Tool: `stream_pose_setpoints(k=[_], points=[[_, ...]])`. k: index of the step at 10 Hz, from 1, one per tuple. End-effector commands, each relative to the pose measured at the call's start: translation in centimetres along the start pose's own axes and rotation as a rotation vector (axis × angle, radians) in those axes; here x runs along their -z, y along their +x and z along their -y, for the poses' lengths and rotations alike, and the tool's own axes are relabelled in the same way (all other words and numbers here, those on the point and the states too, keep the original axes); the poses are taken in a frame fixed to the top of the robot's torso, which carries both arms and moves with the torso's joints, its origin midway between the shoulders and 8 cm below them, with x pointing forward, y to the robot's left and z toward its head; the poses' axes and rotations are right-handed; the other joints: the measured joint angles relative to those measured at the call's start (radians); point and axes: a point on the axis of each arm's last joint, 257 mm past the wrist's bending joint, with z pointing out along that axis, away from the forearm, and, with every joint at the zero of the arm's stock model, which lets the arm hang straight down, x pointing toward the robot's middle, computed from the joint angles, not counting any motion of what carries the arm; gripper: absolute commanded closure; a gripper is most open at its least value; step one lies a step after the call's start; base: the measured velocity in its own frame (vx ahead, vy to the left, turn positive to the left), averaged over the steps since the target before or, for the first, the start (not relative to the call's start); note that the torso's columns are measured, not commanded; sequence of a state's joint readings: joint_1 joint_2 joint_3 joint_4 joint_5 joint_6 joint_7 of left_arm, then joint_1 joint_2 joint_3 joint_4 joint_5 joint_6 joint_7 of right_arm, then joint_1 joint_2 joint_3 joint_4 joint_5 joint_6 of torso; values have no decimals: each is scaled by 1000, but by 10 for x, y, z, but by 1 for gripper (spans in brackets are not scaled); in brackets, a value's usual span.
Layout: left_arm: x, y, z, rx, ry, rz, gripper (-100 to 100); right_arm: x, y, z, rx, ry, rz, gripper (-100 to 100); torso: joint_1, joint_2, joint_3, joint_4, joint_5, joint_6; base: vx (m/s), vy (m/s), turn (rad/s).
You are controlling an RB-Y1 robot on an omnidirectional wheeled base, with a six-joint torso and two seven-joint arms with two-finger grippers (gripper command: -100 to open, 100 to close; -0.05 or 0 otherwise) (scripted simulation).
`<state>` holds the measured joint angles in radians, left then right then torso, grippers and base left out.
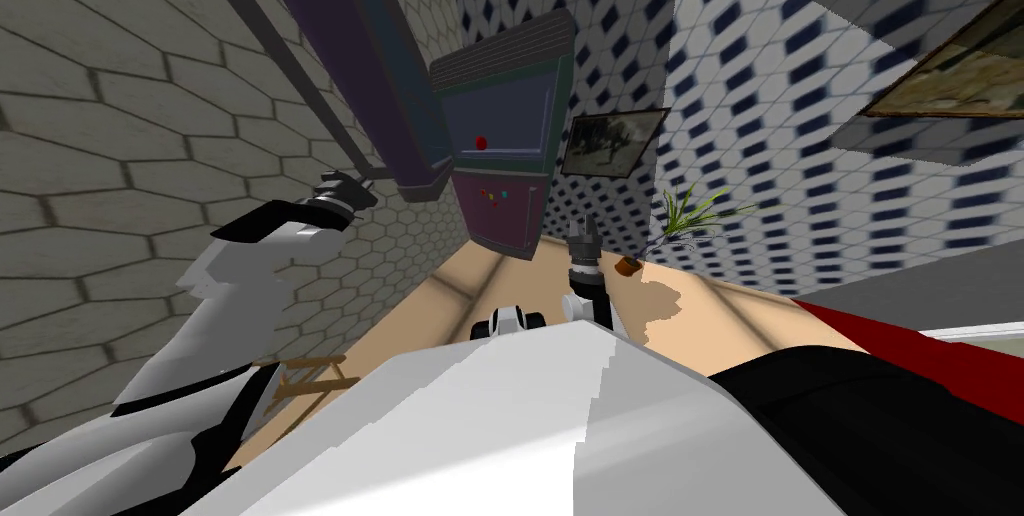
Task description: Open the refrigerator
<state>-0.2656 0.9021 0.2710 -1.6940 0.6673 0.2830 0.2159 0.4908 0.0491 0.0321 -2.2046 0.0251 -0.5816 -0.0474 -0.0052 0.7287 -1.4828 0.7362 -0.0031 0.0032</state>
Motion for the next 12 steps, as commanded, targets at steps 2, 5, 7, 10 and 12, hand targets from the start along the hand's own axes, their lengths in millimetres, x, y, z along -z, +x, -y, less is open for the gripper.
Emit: stream_pose_setpoints(k=[2,5,7,10,12], points=[[2,10,6,-11,4,-27,100,0,0,0,0,0,0,0,-1,4,3,0,0,1,1,84,5],[3,22,8,-6,6,-54,100,0,0,0,1,0,0,0,9,2,0,2,1,4,0,308,-53],[5,35,9,0,9,-82,100,0,0,0,1,0,0,0,-1,-1,-2,1,-3,5,7,313,-39],[9,60,12,13,11,-138,100,0,0,0,0,0,0,0,-5,-3,-3,2,-5,6,31,287,-47],[11,72,13,20,12,-166,100,0,0,0,1,0,0,0,-3,-6,-5,1,-5,9,24,327,-65]])
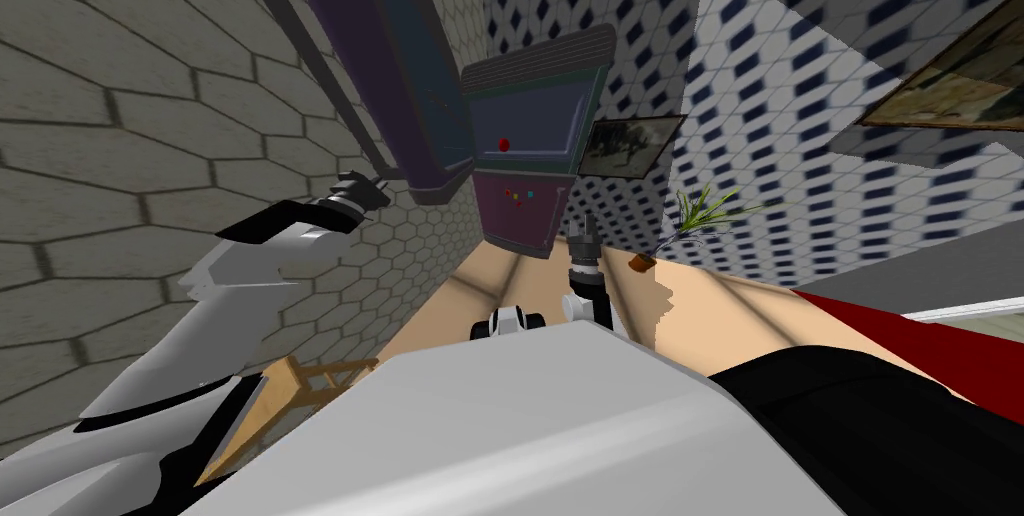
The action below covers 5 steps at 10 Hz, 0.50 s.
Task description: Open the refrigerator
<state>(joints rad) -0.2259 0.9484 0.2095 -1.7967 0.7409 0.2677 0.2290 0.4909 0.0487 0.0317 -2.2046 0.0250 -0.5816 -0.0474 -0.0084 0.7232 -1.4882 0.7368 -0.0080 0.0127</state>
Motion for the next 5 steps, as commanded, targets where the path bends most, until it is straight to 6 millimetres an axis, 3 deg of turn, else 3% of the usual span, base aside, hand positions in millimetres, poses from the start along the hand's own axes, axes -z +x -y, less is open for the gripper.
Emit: stream_pose_setpoints(k=[1,2,3,5], points=[[0,17,11,4,22,-38,100,0,0,0,0,0,0,0,-1,0,0,-1,1,0,29,303,-35],[1,30,12,12,22,-66,100,0,0,0,0,0,0,0,-3,0,0,0,0,-1,13,324,-62],[1,21,22,22,4,-52,-100,0,0,0,0,0,0,0,-3,1,1,0,-1,0,19,172,72],[0,22,37,29,4,-58,-100,0,0,0,-1,0,0,0,-9,10,9,0,2,-10,53,-37,99]])
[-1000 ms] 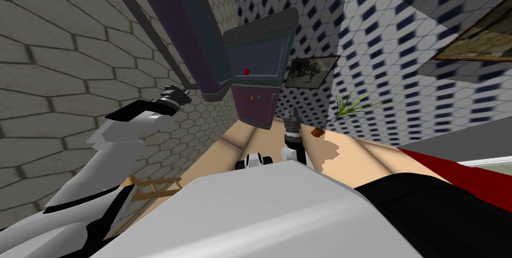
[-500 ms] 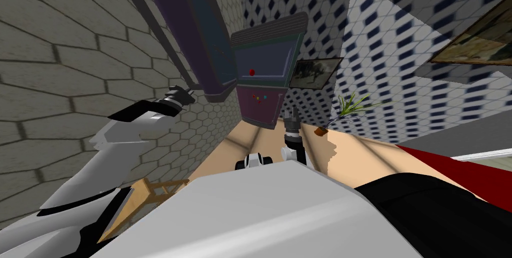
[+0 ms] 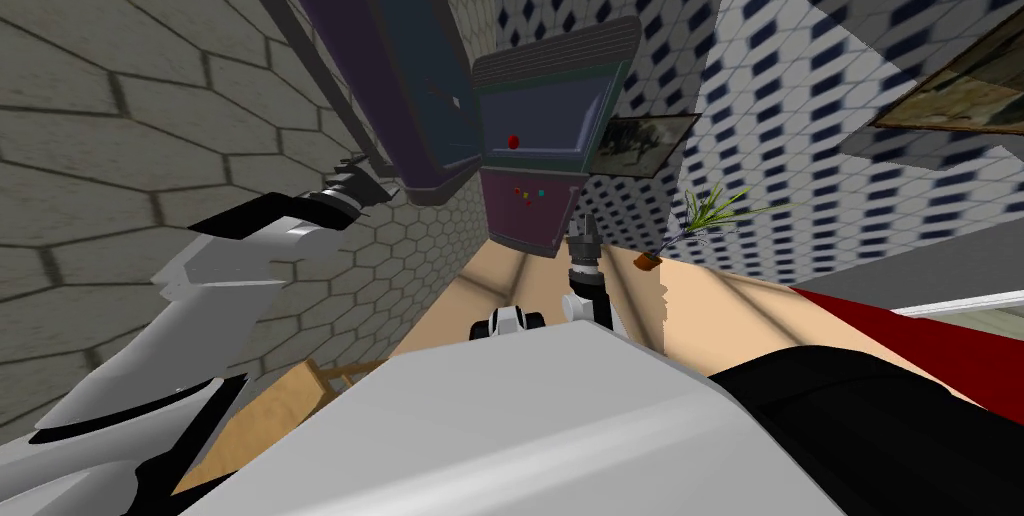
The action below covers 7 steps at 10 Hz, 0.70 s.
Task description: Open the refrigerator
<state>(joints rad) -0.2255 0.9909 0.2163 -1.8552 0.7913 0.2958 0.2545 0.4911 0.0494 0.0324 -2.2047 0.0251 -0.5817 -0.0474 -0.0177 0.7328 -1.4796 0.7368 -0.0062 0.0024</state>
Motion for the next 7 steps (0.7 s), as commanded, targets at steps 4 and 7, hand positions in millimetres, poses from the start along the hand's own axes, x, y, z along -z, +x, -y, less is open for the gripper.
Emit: stream_pose_setpoints(k=[4,7], points=[[-2,0,19,12,-4,-4,0,0,0,0,0,0,0,0,20,7,5,2,7,-2,21,-19,27],[-2,0,19,12,-4,-4,0,0,0,0,0,0,0,0,18,5,3,1,6,-2,0,0,0]])
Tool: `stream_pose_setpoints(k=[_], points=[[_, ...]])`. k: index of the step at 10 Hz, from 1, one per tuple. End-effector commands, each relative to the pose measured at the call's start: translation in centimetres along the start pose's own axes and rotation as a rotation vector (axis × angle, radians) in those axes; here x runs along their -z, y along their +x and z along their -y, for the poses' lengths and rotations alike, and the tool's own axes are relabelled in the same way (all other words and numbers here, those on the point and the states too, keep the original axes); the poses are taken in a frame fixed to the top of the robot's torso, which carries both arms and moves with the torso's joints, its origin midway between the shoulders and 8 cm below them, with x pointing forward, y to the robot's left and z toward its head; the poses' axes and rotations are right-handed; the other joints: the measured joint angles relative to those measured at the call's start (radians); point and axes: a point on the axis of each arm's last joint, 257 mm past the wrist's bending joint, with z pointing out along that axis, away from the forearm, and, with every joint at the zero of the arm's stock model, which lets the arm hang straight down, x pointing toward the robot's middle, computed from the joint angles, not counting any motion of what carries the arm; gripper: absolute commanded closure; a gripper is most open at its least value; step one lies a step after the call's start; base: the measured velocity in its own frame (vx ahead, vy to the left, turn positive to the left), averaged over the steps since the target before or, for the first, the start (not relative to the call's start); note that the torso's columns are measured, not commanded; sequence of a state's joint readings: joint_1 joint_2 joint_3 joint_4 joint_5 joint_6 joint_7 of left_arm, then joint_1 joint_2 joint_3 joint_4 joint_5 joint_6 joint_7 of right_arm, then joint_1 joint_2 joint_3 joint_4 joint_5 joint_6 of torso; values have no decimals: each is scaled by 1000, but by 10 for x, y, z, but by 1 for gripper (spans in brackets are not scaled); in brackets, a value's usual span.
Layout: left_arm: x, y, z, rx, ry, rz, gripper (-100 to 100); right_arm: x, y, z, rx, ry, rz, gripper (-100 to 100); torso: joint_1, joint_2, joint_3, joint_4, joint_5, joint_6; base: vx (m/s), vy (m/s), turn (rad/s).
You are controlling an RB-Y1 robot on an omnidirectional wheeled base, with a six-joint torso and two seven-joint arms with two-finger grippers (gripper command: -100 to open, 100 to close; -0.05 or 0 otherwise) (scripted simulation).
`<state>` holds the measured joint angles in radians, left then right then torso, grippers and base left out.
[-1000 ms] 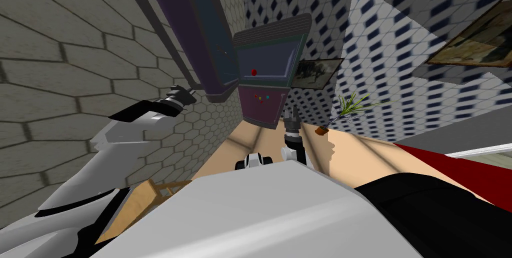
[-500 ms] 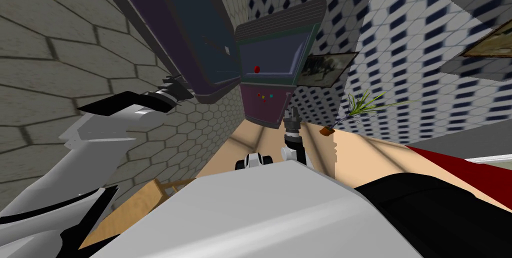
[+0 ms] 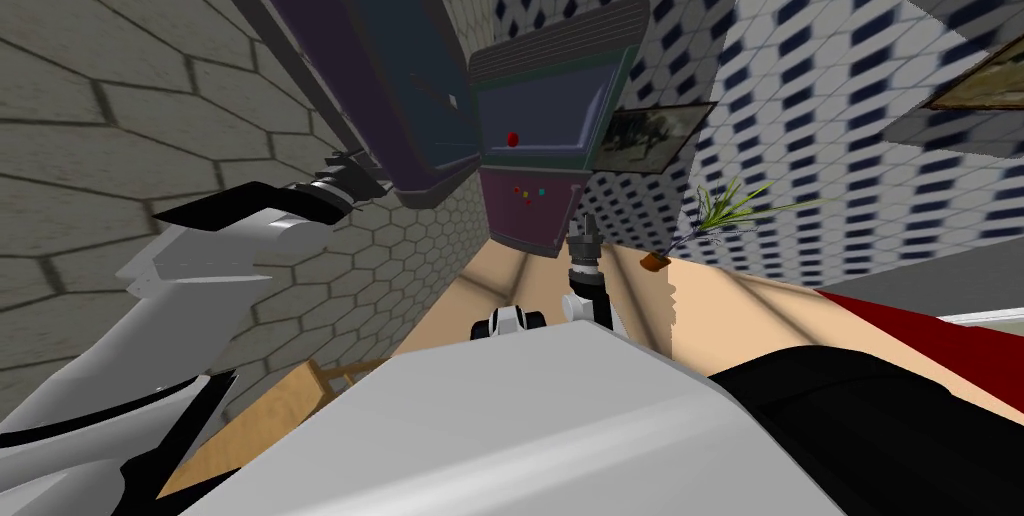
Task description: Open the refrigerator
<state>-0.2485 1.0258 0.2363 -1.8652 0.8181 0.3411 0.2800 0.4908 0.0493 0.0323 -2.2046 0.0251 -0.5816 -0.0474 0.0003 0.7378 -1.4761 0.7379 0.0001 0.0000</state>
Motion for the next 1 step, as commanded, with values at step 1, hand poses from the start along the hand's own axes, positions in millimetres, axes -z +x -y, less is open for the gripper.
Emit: stream_pose_setpoints(k=[1], points=[[0,0,0,0,0,0,0,0,0,0,0,0,0,0,0,0,0,0,0,0,0,0,0]])
